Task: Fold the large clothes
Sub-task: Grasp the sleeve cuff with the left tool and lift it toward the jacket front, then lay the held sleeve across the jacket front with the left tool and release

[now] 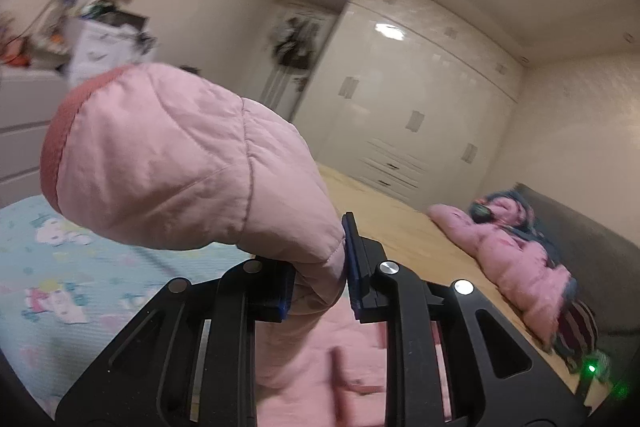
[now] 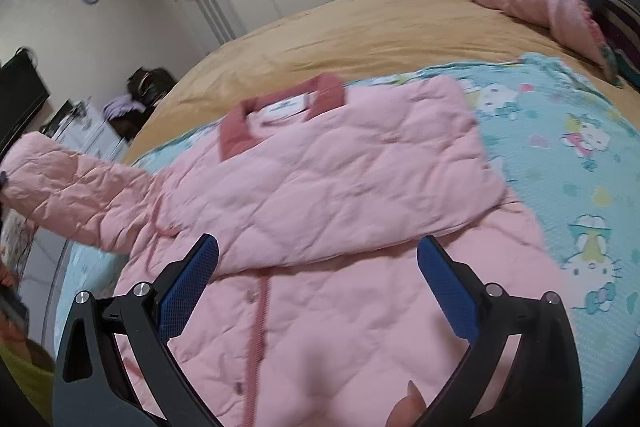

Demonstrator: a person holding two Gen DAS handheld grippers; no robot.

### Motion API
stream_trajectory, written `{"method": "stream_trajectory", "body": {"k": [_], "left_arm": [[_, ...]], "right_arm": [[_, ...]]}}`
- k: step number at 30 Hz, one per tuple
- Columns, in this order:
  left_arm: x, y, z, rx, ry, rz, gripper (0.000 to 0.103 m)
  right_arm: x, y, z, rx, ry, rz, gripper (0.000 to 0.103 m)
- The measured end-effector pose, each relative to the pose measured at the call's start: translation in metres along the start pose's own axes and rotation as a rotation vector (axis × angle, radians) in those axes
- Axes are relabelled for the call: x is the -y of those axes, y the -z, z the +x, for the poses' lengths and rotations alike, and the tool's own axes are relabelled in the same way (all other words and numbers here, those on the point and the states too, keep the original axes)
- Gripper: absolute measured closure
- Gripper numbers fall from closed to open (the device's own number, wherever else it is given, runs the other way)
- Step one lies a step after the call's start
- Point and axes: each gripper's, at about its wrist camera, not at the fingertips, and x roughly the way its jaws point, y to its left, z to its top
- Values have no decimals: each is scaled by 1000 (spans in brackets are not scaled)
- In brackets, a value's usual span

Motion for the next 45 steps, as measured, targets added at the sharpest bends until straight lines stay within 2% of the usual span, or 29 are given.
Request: {"method": "stream_trajectory", "body": {"k": [5, 11, 15, 19, 23, 33, 41, 45], "left_arm": [[72, 10, 15, -32, 102, 71, 90], [138, 32, 46, -95, 176, 170, 90], [179, 64, 71, -162, 230, 261, 90], [206, 102, 91, -241, 273, 330, 90], [217, 142, 106, -313, 301, 376, 90], [228, 225, 127, -465, 316, 471, 90], [225, 260, 128, -555, 337, 519, 89], [225, 268, 126, -573, 328, 552, 87]], "right_arm": [[17, -6, -14, 40, -5, 37, 4], [33, -15, -40, 102, -42, 87, 4], [60, -23, -61, 165, -51, 174, 4], [86, -27, -70, 192, -46, 248, 4], [100, -27, -72, 202, -43, 290, 4], [102, -25, -62, 175, -26, 294, 4], [105, -25, -53, 160, -18, 300, 4], [104, -25, -48, 149, -18, 296, 4]]}}
